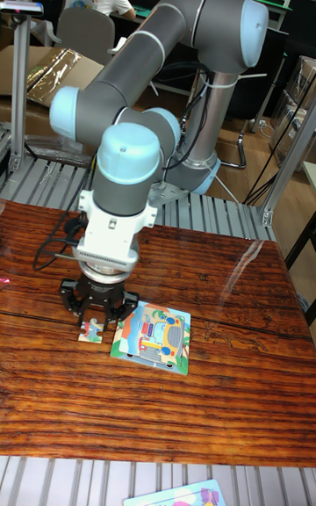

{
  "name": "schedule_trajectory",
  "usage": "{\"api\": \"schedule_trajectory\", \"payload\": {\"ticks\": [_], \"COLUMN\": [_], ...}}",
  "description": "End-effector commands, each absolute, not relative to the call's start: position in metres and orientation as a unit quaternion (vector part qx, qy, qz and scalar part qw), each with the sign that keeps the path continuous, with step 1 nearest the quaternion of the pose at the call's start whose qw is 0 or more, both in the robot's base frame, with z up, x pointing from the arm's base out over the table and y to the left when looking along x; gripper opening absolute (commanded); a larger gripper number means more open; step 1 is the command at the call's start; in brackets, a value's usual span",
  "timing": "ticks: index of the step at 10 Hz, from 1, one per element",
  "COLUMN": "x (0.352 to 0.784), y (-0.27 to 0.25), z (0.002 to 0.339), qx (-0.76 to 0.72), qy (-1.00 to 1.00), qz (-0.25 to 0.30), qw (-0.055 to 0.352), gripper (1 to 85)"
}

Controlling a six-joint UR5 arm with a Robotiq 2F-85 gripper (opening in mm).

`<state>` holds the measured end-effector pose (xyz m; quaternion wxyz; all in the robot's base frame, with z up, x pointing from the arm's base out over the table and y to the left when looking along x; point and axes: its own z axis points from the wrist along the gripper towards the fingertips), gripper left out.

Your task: Assemble one piece of a puzzle

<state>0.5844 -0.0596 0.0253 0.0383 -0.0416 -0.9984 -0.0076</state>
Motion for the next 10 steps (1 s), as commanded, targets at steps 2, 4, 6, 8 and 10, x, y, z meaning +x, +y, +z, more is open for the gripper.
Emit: {"api": "schedule_trajectory", "payload": {"ticks": [2, 4, 6, 8, 10], "x": [0.593, 0.597, 0.601, 0.605, 0.61], "y": [-0.031, -0.026, -0.008, 0.004, 0.013], "z": [0.044, 0.047, 0.049, 0.045, 0.04], "qx": [-0.057, -0.062, -0.07, -0.08, -0.091], "qy": [-0.998, -0.998, -0.997, -0.996, -0.996], "qz": [-0.015, -0.005, -0.006, -0.007, -0.015], "qw": [0.036, 0.034, 0.032, 0.027, 0.021], "gripper": [1.3, 1.3, 1.3, 1.3, 1.3]}}
